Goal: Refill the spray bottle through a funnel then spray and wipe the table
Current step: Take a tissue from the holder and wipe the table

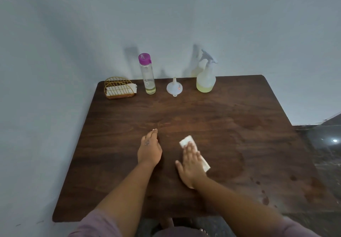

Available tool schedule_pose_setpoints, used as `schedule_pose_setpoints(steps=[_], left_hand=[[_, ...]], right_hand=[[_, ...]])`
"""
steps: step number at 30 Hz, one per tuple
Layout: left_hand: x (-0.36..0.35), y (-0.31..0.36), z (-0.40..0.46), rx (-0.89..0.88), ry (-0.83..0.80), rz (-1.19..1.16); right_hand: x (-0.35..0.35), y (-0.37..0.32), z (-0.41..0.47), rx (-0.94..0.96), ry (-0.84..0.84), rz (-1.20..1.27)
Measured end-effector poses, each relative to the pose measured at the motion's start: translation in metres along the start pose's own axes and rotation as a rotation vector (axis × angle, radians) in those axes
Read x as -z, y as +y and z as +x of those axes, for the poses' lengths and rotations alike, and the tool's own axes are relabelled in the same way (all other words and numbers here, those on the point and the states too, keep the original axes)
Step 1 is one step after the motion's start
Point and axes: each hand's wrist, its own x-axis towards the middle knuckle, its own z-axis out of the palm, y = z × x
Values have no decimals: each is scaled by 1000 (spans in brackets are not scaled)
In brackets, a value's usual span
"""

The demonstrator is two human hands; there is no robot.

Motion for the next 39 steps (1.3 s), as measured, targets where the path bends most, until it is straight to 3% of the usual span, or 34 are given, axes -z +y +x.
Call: schedule_pose_setpoints(steps=[3, 5, 10, 15, 19, 22, 26, 33, 36, 39], left_hand=[[-7, 5, -15, -31, -30, 0], [-12, 7, -26, -76, -57, 9], [-21, 19, -48, -126, -67, 15], [-34, 36, -66, -157, -74, -2], [-42, 47, -80, -148, -119, -24], [-47, 50, -89, -138, -175, -46], [-50, 49, -95, -154, -222, -57], [-45, 73, -75, -97, -222, -273], [-43, 100, -55, 124, -273, -525], [-42, 128, -37, 373, -435, -870]], right_hand=[[8, -4, 2, 280, -86, -91], [20, 11, 6, 368, -92, -155], [42, 57, -1, 113, -17, -26], [35, 65, -27, -116, -78, 65], [28, 51, -40, -124, -3, -90], [30, 51, -42, -66, 76, -42], [36, 46, -43, -91, 84, 229], [78, 46, -23, -405, 80, 884], [95, 52, -18, -364, -4, 1129], [109, 62, -13, -337, 47, 1214]])
